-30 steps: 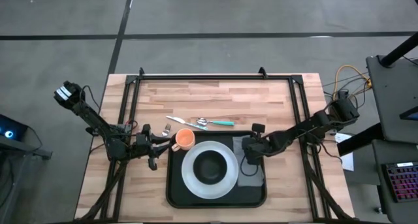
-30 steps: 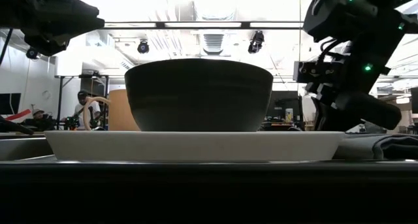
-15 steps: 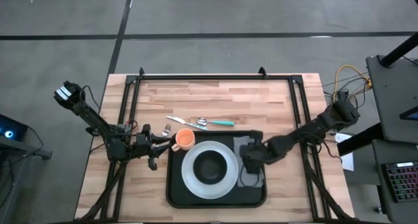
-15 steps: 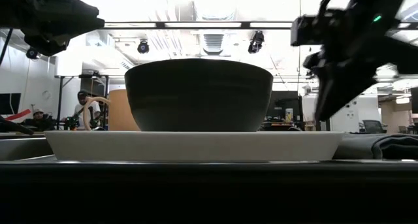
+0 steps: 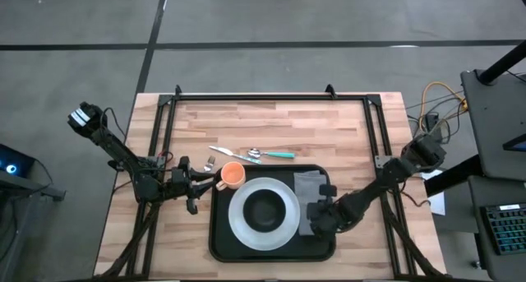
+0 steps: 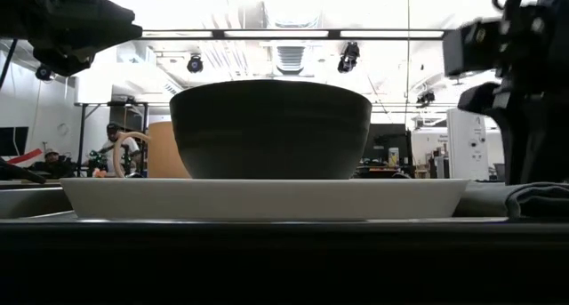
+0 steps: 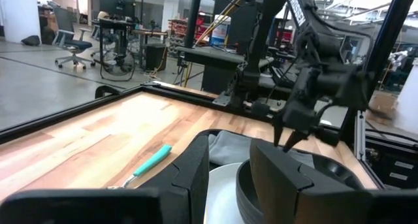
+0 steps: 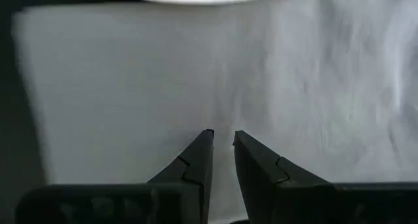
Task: Set up tray
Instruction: Put the gray napkin on the black tray to the right of the white plate
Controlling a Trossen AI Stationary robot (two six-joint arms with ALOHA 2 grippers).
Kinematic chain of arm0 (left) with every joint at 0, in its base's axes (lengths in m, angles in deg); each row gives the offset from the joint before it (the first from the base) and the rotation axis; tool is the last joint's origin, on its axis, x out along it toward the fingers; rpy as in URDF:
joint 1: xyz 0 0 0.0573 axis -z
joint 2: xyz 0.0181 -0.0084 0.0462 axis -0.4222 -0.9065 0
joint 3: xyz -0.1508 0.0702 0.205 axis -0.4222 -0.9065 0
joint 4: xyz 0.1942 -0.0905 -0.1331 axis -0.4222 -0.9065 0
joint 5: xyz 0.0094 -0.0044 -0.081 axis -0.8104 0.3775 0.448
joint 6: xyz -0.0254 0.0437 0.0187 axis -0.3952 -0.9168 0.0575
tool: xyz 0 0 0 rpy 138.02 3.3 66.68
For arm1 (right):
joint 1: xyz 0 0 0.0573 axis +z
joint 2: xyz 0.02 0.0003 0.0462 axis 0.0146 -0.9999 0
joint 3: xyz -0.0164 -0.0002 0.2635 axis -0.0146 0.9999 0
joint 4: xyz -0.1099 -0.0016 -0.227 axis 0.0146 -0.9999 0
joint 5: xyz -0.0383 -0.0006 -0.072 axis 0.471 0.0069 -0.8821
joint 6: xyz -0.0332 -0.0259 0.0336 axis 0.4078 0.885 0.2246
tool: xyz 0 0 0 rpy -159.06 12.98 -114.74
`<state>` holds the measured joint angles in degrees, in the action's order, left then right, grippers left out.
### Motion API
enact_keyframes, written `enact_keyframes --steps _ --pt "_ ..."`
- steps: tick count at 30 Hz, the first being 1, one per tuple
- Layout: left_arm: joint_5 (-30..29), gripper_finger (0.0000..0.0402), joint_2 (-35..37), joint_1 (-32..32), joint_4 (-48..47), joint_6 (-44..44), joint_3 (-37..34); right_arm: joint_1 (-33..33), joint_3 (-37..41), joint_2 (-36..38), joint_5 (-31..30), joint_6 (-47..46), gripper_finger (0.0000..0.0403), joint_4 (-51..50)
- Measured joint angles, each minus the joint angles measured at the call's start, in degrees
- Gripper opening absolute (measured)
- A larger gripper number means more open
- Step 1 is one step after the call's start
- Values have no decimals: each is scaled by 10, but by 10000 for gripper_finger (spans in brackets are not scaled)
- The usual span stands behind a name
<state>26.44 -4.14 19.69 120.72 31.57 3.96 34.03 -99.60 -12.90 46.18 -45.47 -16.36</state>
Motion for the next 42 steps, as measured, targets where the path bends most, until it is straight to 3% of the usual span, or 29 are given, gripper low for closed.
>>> enact_keyframes --steps 8,18,42 --pt "0 94 0 0 0 4 1 1 -28 -54 -5 -11 54 3" --pt "0 94 0 0 0 4 1 6 -101 -57 10 -17 54 -12" --pt "0 94 0 0 -10 4 1 39 -87 -81 42 -57 54 -1"
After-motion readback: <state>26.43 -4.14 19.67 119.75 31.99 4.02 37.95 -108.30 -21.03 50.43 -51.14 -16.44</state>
